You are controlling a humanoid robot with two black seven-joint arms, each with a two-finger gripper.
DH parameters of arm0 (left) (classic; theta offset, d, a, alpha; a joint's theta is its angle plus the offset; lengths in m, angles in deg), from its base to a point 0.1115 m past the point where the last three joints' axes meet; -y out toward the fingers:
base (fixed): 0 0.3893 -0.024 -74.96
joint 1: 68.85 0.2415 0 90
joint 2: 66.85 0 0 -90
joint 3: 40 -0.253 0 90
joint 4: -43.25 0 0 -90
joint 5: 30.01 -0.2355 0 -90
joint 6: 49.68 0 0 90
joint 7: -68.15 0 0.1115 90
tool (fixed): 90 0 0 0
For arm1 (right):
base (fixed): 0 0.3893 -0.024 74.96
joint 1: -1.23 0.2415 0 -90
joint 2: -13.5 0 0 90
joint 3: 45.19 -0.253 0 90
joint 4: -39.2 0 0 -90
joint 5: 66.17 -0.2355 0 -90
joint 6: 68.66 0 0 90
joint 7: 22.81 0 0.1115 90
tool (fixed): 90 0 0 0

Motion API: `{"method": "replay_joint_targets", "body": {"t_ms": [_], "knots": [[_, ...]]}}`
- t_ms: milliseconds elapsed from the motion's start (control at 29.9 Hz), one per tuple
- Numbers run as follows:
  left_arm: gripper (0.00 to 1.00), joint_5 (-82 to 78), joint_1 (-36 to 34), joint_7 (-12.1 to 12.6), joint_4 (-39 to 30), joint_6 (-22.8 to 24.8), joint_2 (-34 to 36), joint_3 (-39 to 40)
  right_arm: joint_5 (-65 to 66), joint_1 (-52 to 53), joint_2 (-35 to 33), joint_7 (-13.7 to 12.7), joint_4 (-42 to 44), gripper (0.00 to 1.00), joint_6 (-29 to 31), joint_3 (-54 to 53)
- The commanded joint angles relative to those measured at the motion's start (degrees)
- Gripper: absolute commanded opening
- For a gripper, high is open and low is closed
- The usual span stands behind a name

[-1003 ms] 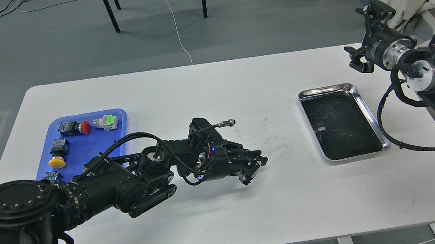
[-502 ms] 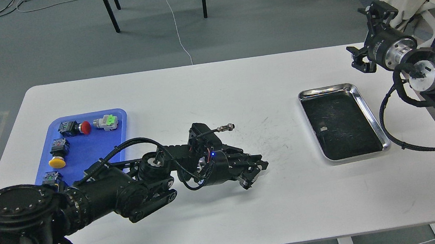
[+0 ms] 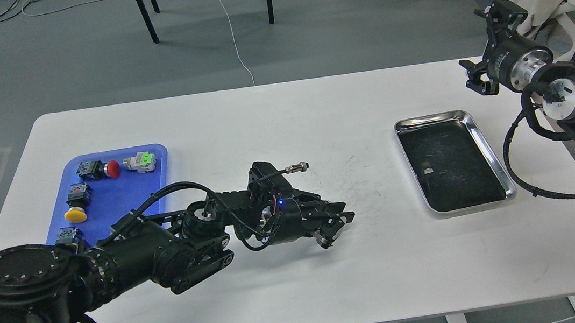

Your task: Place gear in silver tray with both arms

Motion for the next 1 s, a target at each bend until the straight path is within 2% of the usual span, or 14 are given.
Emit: {"method": "replay_joint_targets", "body": {"t_ms": [0, 167, 301, 435, 836, 970], "knots": [[0.32, 0.1, -0.1, 0.0, 0.0, 0.0, 0.0, 0.0, 0.0, -0.1, -0.2, 0.0, -0.1, 0.99, 0.0, 0.0], [0.36, 0.2, 0.0, 0.0, 0.0, 0.0, 0.0, 0.0, 0.0, -0.1, -0.3, 0.0, -0.1, 0.99, 0.0, 0.0], [0.51, 0.6, -0.2, 0.0, 0.1, -0.9, 0.0, 0.6, 0.0, 0.1, -0.3, -0.1, -0.2, 0.99, 0.0, 1.4], [0.54, 5.2, -1.0, 0.0, 0.8, -0.9, 0.0, 2.9, 0.0, 0.8, -1.3, -0.1, -0.5, 0.99, 0.3, 3.2], [0.78, 17.6, -6.9, 0.0, 9.1, -0.6, 0.0, 10.6, 0.1, 5.1, -2.2, 0.0, -2.0, 0.99, 0.7, 6.5], [0.82, 23.6, -8.3, 0.0, 11.1, -0.7, 0.0, 10.7, 1.0, 6.0, -2.2, -0.1, -2.0, 0.99, 0.7, 6.7]]}}
